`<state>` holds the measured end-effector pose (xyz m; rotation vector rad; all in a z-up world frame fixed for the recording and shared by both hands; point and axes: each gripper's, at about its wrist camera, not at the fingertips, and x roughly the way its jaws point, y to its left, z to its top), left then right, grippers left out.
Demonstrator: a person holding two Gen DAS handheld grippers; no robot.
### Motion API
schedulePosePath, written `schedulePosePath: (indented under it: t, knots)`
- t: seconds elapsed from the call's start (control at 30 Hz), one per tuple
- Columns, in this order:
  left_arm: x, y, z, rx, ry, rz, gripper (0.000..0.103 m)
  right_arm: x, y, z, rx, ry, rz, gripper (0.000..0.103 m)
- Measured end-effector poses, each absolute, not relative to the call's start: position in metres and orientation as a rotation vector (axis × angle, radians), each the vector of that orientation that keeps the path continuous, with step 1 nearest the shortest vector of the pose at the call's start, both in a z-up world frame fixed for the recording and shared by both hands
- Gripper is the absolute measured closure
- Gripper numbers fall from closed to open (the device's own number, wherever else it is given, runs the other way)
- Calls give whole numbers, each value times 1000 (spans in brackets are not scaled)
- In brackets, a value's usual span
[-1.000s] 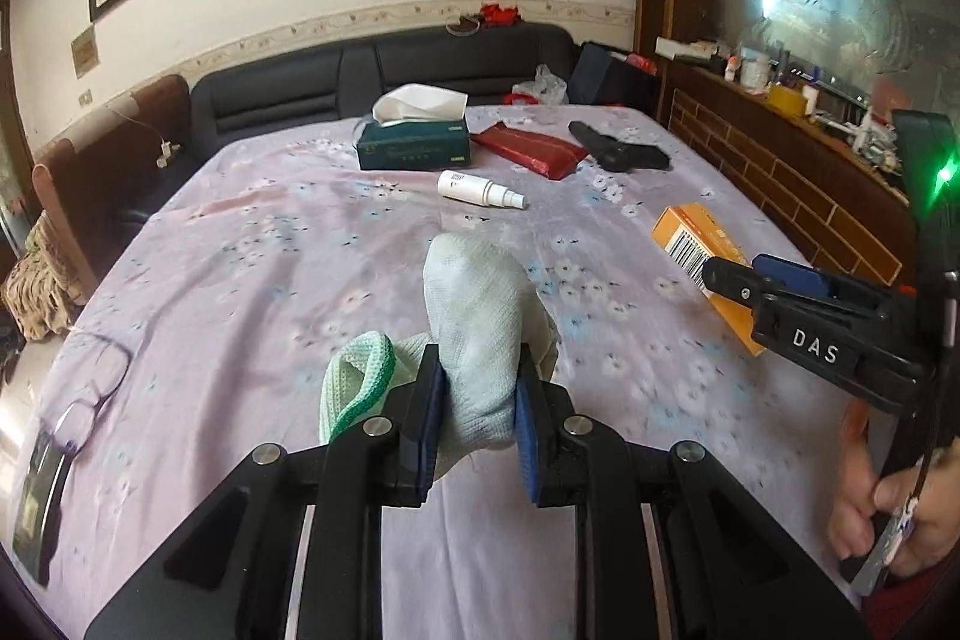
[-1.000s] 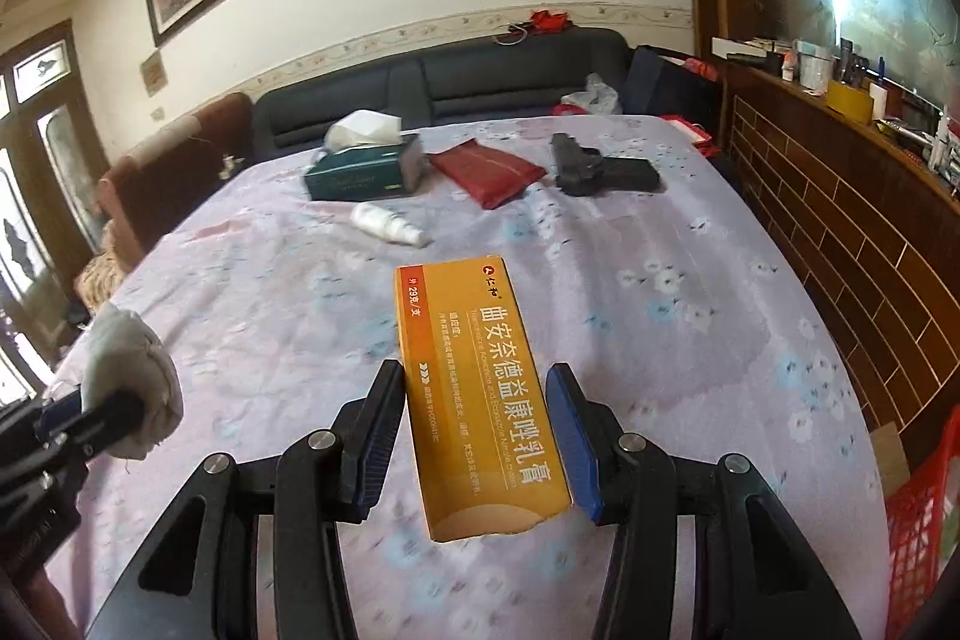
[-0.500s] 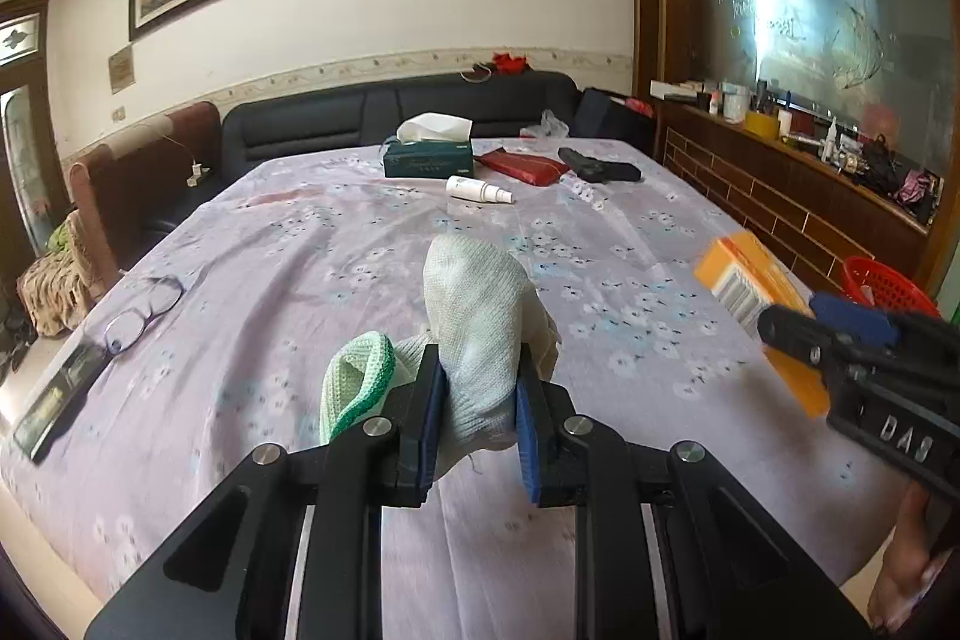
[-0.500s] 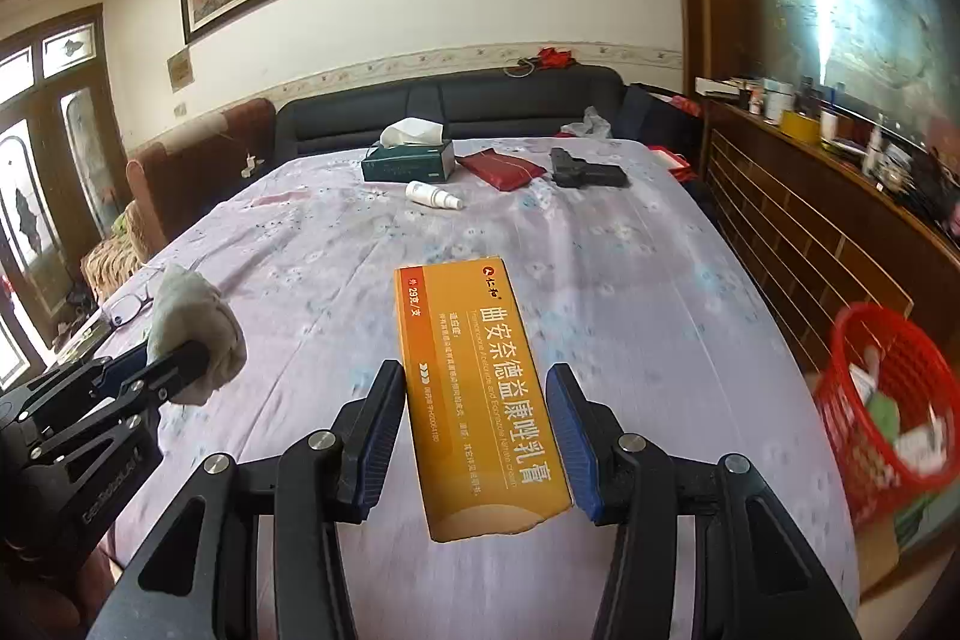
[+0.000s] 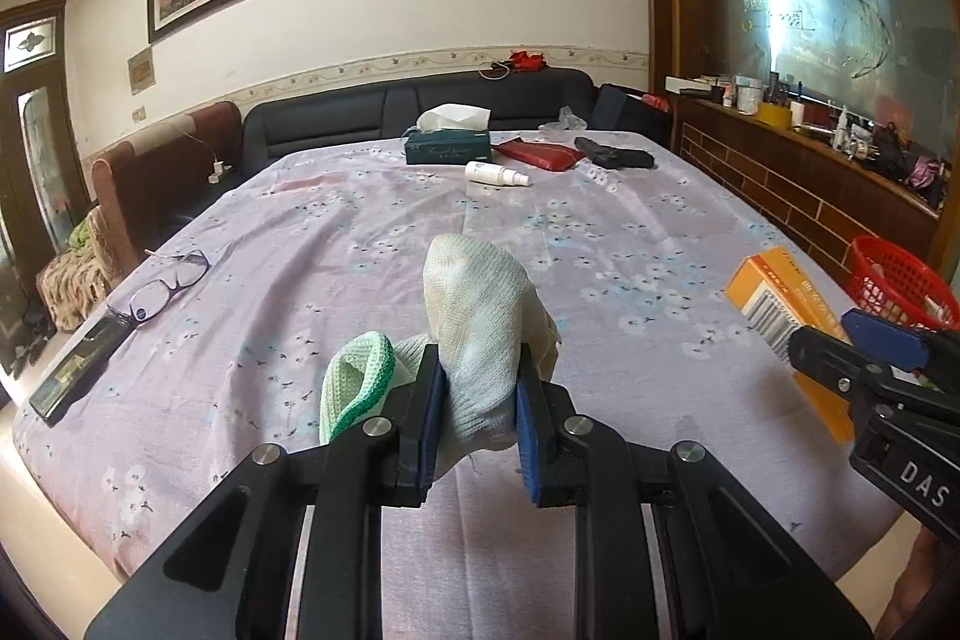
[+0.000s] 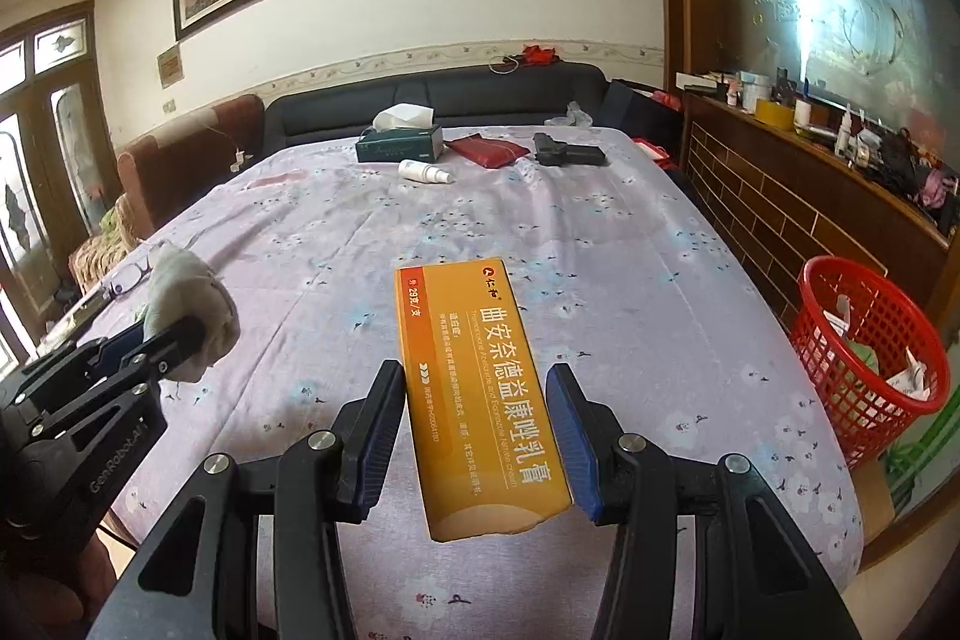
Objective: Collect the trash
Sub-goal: 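Lift the white sock and orange medicine box above the table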
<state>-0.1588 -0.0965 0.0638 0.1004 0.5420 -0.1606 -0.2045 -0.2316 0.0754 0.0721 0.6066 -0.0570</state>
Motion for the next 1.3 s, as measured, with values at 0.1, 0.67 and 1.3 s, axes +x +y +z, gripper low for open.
schedulePosePath:
  t: [0.1,0.67,1.3]
  knots:
    - [-156,-96,60,103,548,-153,82,-205,-228,74,62,605,-56,50]
    - [-153,-93,52,106,564,-148,82,-203,-217,69,28,614,-33,50]
    - [-153,-97,52,119,559,-150,82,-203,-216,70,28,612,-33,50]
